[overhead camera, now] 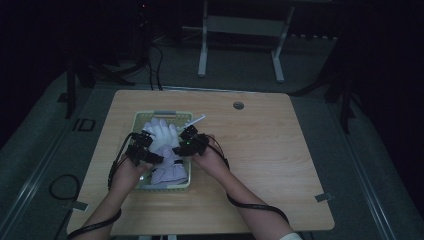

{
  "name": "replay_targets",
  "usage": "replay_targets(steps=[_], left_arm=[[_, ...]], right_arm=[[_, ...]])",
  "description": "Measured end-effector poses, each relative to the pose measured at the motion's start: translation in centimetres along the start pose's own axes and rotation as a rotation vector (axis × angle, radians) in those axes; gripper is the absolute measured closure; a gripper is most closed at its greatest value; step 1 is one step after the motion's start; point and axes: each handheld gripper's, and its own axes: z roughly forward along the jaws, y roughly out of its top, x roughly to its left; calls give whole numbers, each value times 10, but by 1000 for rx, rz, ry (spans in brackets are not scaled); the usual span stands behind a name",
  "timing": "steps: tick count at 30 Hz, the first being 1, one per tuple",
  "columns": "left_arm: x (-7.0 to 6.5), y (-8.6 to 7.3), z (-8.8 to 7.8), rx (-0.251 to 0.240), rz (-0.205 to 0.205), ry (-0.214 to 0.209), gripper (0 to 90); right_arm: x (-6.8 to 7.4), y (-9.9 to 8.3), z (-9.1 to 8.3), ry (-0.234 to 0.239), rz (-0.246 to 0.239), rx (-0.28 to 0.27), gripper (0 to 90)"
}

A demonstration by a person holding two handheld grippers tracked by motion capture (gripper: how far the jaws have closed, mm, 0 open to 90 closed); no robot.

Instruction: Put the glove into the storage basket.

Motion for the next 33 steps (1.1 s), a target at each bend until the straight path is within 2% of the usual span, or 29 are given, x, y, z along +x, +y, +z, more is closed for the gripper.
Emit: replay_targets(steps=[2, 3, 4, 8, 9, 10, 11, 13, 15, 18, 23, 25, 26, 28, 33], left_arm=[[-1, -1, -3, -39, -13, 20, 392], [-2, -3, -6, -69, -5, 34, 335], [-2, -4, -9, -96, 10, 34, 259], [-1, -8, -19, -186, 19, 28, 7], [-1, -10, -23, -210, 20, 29, 0], [-2, -12, -26, -240, 18, 27, 0], [-4, -14, -32, -274, 24, 24, 0], [-8, -16, -38, -313, 32, 32, 0], [-13, -18, -43, -355, 33, -11, 0], [-22, -20, -48, -397, 37, -30, 0], [-42, -18, -49, -417, 70, -79, 0], [-50, -16, -48, -420, 77, -120, 0], [-58, -15, -47, -423, 91, -147, 0], [-61, -15, -46, -424, 95, -155, 0], [-87, -12, -45, -445, 150, -201, 0]], right_arm=[[-5, -1, -9, 27, -1, -57, 478], [-7, -1, -13, 40, 2, -77, 444], [-9, -2, -17, 49, 5, -90, 433], [-15, -7, -30, 64, -11, -153, 324], [-16, -9, -33, 81, -22, -170, 265], [-18, -11, -35, 102, -37, -161, 202], [-19, -12, -37, 108, -49, -157, 180], [-21, -16, -42, 108, -85, -171, 161], [-23, -19, -47, 120, -92, -186, 150], [-27, -24, -53, 122, -91, -193, 139], [-34, -31, -63, 110, -89, -204, 139], [-36, -34, -67, 100, -100, -202, 139], [-37, -35, -69, 98, -101, -202, 139], [-39, -38, -73, 92, -106, -203, 139], [-47, -49, -82, 79, -104, -207, 140]])
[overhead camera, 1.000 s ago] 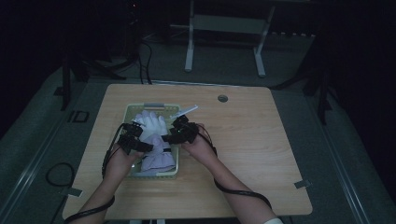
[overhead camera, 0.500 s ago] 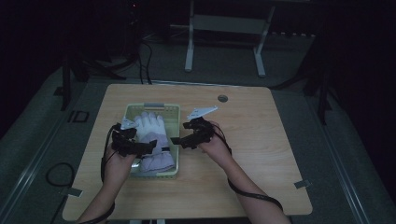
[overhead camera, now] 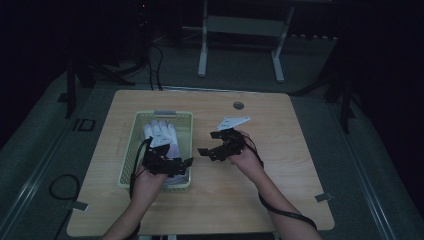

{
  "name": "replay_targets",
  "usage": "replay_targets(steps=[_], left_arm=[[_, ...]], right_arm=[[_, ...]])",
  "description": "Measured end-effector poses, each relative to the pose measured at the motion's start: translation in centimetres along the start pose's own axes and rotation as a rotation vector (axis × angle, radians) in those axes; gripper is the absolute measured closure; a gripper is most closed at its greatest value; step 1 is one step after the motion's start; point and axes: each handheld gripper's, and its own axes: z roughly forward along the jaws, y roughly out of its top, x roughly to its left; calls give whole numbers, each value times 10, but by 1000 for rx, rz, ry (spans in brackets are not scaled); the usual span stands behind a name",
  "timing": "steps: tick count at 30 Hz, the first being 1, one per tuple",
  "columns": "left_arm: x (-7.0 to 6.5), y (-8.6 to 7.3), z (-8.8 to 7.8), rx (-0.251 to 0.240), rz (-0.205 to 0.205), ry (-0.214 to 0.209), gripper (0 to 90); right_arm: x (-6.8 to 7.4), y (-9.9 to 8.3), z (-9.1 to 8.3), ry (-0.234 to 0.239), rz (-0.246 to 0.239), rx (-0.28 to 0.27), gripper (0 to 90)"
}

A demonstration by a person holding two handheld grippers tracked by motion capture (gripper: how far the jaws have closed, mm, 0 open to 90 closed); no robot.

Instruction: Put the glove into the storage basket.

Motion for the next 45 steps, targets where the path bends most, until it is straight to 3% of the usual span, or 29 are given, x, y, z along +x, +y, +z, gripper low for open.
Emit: replay_targets(steps=[2, 3, 6, 15, 19, 20, 24, 28, 31, 35, 38, 41, 45], left_arm=[[-4, 1, 1, -6, 7, -5, 0], [-15, 3, 3, -10, 33, -21, 0], [-29, 6, 7, -11, 61, -49, 0], [-60, 6, 24, 20, 140, -103, 0], [-67, 4, 30, 23, 154, -124, 0], [-76, 2, 34, 24, 205, -105, 0], [-90, -3, 42, 44, 251, -124, 0], [-102, -8, 51, 67, 274, -156, 0], [-110, -14, 59, 61, 258, -218, 0], [-117, -25, 71, 68, 240, -269, 0], [-122, -31, 78, 88, 267, -274, 0], [-125, -35, 83, 85, 255, -310, 0], [-128, -41, 91, 96, 261, -327, 0]], right_arm=[[-2, -3, -2, -4, 3, -1, 140], [-3, -4, -4, -7, 6, -1, 139], [-9, -15, -14, -21, 16, -1, 139], [-18, -38, -34, -50, 23, 11, 139], [-23, -51, -42, -72, 20, 18, 139], [-24, -54, -44, -78, 22, 22, 138], [-30, -70, -55, -101, 34, 16, 138], [-34, -85, -63, -109, 44, 35, 138], [-36, -95, -70, -98, 65, 22, 138], [-36, -106, -76, -99, 62, 21, 137], [-36, -114, -81, -99, 51, 22, 137], [-37, -124, -84, -102, 53, 25, 137], [-39, -138, -88, -114, 67, 35, 137]])
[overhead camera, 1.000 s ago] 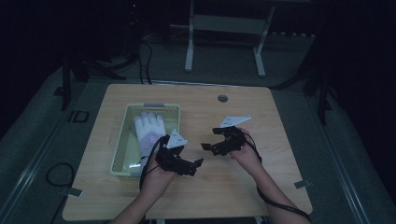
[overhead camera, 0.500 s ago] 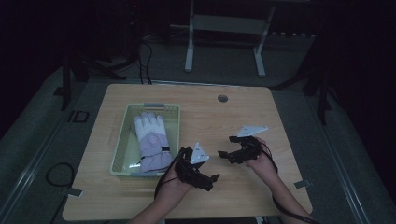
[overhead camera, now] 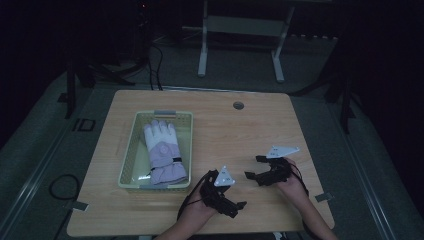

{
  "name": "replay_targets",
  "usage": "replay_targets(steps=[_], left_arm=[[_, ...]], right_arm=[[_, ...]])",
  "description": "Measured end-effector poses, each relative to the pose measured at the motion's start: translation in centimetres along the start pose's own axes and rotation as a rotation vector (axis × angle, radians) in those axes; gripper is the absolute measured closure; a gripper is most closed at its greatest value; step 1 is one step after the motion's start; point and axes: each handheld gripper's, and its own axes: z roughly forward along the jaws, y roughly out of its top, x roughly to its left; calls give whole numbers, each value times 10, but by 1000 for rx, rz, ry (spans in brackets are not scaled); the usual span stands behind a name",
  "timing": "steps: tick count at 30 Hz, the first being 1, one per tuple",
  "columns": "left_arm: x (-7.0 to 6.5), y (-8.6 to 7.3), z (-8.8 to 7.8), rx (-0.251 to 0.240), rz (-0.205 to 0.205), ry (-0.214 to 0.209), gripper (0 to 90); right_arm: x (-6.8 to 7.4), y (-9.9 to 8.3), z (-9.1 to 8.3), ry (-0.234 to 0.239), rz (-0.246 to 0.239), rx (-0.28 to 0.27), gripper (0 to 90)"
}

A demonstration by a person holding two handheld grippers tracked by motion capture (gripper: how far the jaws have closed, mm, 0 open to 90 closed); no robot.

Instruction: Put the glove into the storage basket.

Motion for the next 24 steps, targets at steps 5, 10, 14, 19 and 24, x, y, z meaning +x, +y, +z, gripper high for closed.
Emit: replay_targets(steps=[5, 10, 14, 19, 24], left_arm=[[-4, -5, 10, 7, 10, -12, 0], [-4, -9, 16, -4, -5, -15, 0], [-5, -12, 19, 1, 8, -27, 0], [-4, -14, 22, -4, -2, -37, 0], [-5, -15, 22, -7, -9, -36, 0]], right_arm=[[-1, -15, -4, -14, 22, -4, 137], [-2, -29, -8, -15, 40, 6, 137], [-4, -35, -11, -29, 50, 3, 137], [-4, -42, -17, -49, 53, -1, 135], [-7, -44, -19, -54, 63, -13, 135]])
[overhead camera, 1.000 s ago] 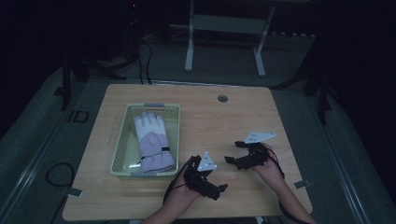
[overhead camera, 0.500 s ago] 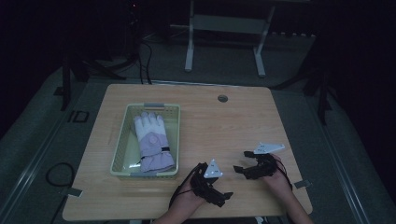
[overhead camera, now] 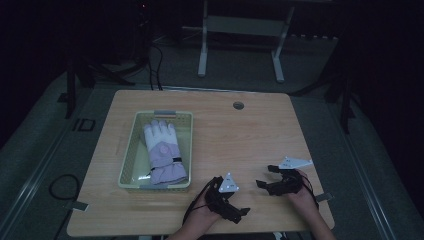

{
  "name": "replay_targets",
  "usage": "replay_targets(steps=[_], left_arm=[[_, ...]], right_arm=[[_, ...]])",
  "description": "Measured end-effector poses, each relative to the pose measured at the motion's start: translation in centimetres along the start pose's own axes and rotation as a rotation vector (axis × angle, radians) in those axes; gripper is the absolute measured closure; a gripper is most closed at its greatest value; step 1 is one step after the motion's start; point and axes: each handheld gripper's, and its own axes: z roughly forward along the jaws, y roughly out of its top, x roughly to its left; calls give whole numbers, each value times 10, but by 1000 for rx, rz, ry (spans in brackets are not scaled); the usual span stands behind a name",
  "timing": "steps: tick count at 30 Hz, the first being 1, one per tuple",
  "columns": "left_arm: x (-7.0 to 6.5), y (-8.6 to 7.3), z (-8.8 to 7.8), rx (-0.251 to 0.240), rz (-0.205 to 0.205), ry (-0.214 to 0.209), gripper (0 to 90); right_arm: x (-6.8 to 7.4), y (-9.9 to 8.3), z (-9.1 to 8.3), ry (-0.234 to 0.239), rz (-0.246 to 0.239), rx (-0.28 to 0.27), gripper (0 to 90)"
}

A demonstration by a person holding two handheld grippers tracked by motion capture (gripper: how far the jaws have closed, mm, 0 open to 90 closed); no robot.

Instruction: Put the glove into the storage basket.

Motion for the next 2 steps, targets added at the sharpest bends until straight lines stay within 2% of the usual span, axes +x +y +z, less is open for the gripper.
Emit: replay_targets(steps=[2], left_arm=[[0, 0, 0, -2, 3, -6, 0]], right_arm=[[0, 0, 0, 3, 3, 0, 135]])
